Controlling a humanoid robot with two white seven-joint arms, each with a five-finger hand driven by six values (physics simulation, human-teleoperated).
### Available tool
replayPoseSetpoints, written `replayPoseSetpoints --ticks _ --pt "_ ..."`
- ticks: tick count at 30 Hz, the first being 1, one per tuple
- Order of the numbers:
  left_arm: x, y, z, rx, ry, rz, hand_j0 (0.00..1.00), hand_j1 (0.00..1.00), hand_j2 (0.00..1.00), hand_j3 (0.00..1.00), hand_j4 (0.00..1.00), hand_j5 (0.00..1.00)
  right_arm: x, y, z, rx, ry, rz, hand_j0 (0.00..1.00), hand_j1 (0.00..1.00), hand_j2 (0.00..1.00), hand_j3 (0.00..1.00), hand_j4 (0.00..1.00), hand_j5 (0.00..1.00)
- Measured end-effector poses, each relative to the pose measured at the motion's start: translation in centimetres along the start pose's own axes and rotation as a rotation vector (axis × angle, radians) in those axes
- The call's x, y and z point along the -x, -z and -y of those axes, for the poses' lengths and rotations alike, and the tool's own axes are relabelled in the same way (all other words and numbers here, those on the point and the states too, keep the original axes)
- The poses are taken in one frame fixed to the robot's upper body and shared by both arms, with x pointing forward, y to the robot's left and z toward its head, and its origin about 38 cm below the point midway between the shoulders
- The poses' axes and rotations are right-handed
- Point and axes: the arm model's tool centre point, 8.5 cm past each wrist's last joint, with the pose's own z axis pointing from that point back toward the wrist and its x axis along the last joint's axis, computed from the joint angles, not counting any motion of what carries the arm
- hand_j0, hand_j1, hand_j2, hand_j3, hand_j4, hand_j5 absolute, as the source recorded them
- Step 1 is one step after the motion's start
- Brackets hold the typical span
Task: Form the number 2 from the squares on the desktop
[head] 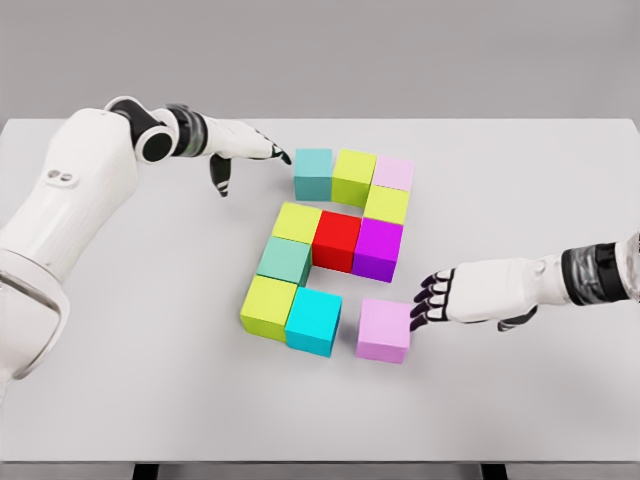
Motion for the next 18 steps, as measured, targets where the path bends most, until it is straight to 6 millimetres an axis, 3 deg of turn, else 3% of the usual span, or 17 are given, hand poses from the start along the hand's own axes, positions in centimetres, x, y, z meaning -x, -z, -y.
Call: replayPoseSetpoints --ticks 11,15,18 --pt "-0.8 0.8 -0.6 -0.011 0.008 -0.020 1.00 1.00 1.00 1.00 1.00 1.00 -0.6 1.3 0.2 0.004 -0.004 0.036 1.00 1.00 1.00 1.00 1.00 1.00" --pt "-0.9 0.9 -0.7 -0.018 0.004 -0.026 1.00 1.00 1.00 1.00 1.00 1.00 -0.1 0.7 0.8 0.006 -0.020 0.016 1.00 1.00 1.00 1.00 1.00 1.00" --pt "-0.8 0.7 -1.3 -0.030 0.007 -0.032 1.00 1.00 1.00 1.00 1.00 1.00 0.9 -1.0 0.8 0.004 -0.023 -0.040 1.00 1.00 1.00 1.00 1.00 1.00"
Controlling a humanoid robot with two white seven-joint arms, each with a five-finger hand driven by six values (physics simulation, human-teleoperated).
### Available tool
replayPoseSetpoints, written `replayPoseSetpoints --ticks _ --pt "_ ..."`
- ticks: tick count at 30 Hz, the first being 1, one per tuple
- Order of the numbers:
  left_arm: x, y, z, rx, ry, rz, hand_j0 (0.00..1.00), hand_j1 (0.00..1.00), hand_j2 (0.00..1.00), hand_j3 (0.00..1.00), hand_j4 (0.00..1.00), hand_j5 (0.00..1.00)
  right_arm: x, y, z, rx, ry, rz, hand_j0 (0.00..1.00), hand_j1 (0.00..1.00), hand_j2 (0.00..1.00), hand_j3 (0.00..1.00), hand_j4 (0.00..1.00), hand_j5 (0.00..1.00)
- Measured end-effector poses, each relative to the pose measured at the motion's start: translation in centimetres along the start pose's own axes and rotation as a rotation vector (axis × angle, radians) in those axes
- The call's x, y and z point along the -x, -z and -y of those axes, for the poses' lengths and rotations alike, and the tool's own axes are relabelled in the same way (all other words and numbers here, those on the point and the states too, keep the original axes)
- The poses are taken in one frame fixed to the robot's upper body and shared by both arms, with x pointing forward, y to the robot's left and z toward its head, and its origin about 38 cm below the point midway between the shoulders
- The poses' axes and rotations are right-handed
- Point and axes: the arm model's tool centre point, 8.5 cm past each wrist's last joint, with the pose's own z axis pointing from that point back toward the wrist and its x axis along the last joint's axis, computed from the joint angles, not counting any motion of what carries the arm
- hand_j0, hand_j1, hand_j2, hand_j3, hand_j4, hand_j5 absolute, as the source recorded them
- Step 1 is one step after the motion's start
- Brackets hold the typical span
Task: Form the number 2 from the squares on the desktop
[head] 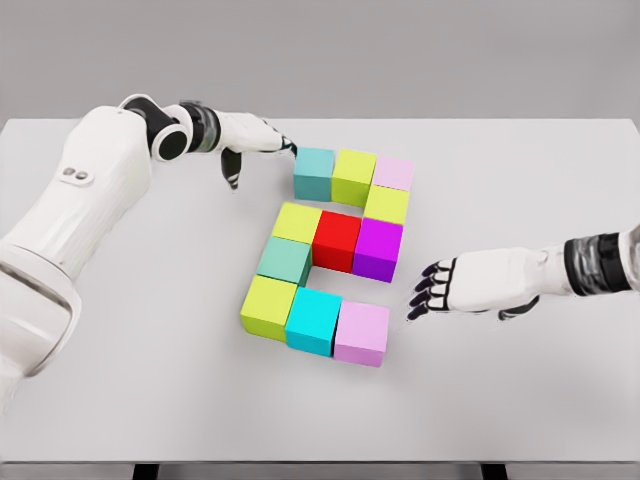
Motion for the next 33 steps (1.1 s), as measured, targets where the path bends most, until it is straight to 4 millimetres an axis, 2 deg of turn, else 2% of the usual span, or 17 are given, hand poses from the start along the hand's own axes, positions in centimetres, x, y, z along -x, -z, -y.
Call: replayPoseSetpoints --ticks 2,5,7,9,13,16,19,33 --pt "0.0 0.0 -0.2 -0.004 0.000 -0.003 1.00 1.00 1.00 1.00 1.00 1.00 2.0 -2.0 0.5 0.029 0.017 -0.078 1.00 1.00 1.00 1.00 1.00 1.00" --pt "0.4 -0.4 -0.7 -0.011 0.003 -0.015 1.00 1.00 1.00 1.00 1.00 1.00 5.6 -5.6 1.5 0.167 0.157 -0.153 1.00 1.00 1.00 1.00 1.00 1.00" --pt "0.9 -0.9 -1.3 -0.015 0.015 -0.027 1.00 1.00 1.00 1.00 1.00 1.00 7.1 -6.9 1.5 0.274 0.277 -0.148 1.00 1.00 1.00 1.00 1.00 1.00" --pt "1.7 -1.5 -1.0 -0.009 0.023 -0.037 1.00 1.00 1.00 1.00 1.00 1.00 7.9 -7.6 1.5 0.348 0.355 -0.136 1.00 1.00 1.00 1.00 1.00 1.00" --pt "3.4 -2.9 0.2 0.006 0.041 -0.036 1.00 1.00 1.00 1.00 1.00 1.00 8.6 -8.2 1.5 0.408 0.414 -0.128 1.00 1.00 1.00 1.00 1.00 1.00" --pt "3.7 -3.3 0.8 0.015 0.059 -0.008 1.00 1.00 1.00 1.00 1.00 1.00 8.9 -8.5 1.4 0.424 0.430 -0.132 1.00 1.00 1.00 1.00 1.00 1.00" --pt "3.2 -3.0 1.1 0.019 0.068 0.020 1.00 1.00 1.00 1.00 1.00 1.00 9.0 -8.7 1.3 0.431 0.439 -0.135 1.00 1.00 1.00 1.00 1.00 1.00" --pt "1.2 -1.8 0.2 0.006 0.080 0.060 1.00 1.00 1.00 1.00 1.00 1.00 9.1 -8.8 1.3 0.433 0.443 -0.136 1.00 1.00 1.00 1.00 1.00 1.00"
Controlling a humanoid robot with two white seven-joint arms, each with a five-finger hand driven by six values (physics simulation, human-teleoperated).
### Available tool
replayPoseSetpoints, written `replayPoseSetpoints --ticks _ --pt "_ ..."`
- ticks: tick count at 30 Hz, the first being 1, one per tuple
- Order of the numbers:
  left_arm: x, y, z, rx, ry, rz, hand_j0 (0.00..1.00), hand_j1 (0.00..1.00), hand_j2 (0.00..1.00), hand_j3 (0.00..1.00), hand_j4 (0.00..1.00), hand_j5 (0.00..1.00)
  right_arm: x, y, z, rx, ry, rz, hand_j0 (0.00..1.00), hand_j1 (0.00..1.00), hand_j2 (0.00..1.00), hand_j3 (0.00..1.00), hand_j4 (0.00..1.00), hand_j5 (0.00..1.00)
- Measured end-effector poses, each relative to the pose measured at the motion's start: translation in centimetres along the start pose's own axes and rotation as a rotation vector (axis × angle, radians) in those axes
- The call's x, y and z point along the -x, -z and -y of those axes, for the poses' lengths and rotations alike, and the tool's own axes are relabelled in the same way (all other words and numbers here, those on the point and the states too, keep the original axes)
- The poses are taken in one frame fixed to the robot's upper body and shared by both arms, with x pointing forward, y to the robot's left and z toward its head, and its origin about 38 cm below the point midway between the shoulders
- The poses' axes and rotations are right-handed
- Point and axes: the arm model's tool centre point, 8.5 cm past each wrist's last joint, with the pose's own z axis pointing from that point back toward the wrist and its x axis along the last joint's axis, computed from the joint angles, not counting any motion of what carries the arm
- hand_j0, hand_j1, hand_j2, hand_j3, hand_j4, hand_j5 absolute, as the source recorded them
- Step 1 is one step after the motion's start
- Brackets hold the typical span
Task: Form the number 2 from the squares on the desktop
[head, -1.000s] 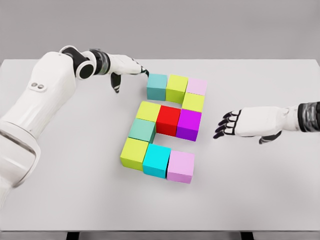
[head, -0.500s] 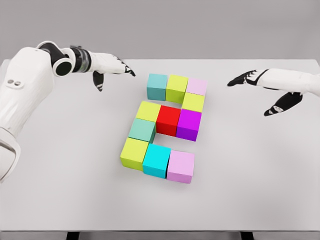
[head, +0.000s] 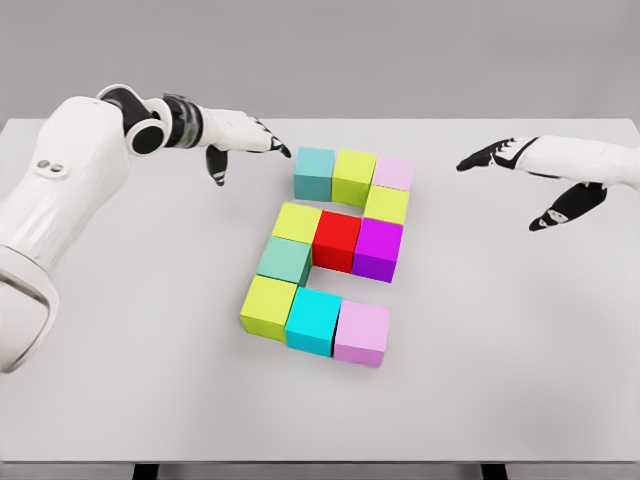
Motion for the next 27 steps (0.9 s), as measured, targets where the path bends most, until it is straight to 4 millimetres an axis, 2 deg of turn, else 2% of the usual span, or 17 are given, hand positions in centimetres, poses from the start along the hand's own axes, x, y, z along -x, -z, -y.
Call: replayPoseSetpoints --ticks 27 --pt "-0.8 0.4 -1.1 -0.018 0.004 0.013 1.00 1.00 1.00 1.00 1.00 1.00 -0.2 -0.2 0.6 0.006 -0.014 0.000 1.00 1.00 1.00 1.00 1.00 1.00"
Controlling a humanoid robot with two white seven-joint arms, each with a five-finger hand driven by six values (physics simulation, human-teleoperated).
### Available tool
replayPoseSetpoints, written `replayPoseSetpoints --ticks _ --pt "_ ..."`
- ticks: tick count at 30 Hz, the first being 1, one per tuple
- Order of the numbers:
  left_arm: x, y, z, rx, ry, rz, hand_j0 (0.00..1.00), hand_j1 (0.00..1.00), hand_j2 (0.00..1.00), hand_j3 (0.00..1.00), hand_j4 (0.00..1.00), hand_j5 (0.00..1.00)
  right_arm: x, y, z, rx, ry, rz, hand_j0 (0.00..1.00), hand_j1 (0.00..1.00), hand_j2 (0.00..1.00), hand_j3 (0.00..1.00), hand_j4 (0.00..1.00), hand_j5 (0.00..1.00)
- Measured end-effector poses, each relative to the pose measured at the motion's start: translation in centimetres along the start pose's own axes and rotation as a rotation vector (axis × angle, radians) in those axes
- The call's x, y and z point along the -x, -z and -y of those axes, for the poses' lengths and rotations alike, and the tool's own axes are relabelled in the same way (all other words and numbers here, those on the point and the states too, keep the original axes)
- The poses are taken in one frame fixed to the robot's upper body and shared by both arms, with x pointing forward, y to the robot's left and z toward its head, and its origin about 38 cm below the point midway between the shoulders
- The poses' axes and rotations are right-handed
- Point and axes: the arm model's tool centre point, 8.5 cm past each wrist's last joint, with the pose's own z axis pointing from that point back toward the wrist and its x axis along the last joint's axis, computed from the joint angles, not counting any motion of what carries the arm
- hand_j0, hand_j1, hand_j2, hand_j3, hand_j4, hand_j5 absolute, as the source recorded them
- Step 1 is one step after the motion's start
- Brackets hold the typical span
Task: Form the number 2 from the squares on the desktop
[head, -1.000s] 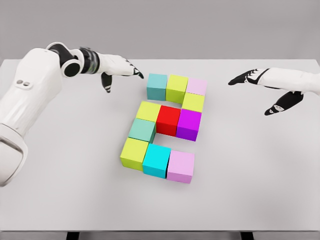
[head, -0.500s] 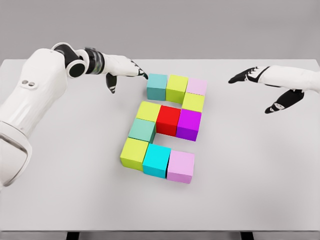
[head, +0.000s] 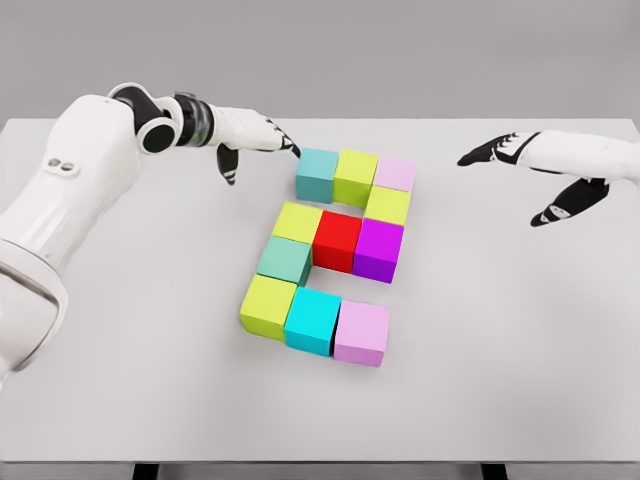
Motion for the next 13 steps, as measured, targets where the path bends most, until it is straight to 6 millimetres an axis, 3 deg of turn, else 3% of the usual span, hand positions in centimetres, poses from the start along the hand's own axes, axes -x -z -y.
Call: replayPoseSetpoints --ticks 8,13 --pt "2.8 -2.7 1.2 -0.097 -0.172 0.019 1.00 1.00 1.00 1.00 1.00 1.00 0.0 0.0 0.0 0.000 0.000 0.000 1.00 1.00 1.00 1.00 1.00 1.00" --pt "3.6 -3.3 1.7 -0.107 -0.208 0.014 1.00 1.00 1.00 1.00 1.00 1.00 0.0 0.0 0.1 0.001 -0.001 0.000 1.00 1.00 1.00 1.00 1.00 1.00"
